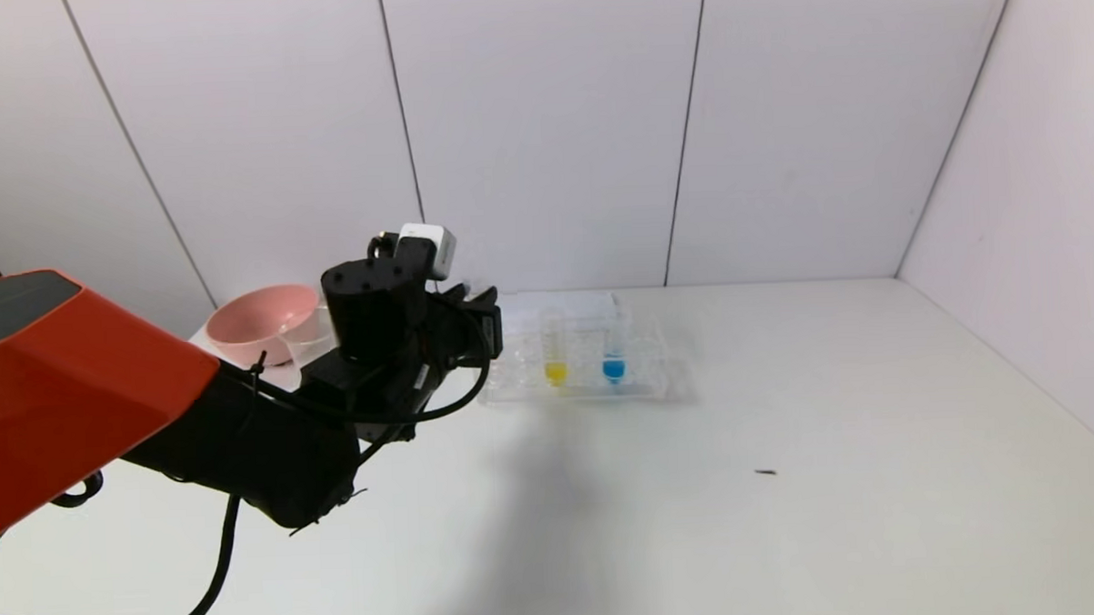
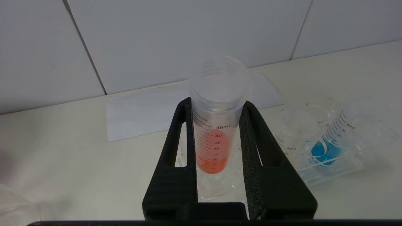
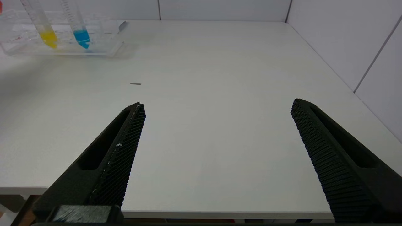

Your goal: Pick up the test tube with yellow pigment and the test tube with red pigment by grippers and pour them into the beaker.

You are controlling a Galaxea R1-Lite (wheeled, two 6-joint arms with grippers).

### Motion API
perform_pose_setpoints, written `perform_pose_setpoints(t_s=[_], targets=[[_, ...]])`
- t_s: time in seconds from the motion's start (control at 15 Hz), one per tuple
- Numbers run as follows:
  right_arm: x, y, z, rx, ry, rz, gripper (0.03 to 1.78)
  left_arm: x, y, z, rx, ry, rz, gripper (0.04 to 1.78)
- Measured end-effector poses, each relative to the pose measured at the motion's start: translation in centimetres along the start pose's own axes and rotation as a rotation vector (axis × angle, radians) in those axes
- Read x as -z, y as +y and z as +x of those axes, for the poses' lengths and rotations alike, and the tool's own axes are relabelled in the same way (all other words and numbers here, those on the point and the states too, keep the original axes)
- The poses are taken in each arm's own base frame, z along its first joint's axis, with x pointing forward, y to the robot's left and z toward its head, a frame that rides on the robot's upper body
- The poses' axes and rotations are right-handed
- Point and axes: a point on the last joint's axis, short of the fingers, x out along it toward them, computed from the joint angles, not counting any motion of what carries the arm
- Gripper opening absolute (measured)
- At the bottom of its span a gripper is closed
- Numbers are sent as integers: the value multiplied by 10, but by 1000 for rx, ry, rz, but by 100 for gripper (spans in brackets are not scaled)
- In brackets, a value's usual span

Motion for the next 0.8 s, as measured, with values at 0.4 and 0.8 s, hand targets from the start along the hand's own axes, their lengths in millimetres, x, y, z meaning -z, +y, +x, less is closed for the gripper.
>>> perform_pose_setpoints(t_s=[0.4, 0.8], targets=[[0, 0, 0, 0, 0, 0, 170, -18, 2, -8, -1, -6, 13, 43], [0, 0, 0, 0, 0, 0, 170, -45, 17, -23, -35, 7, 50, 43]])
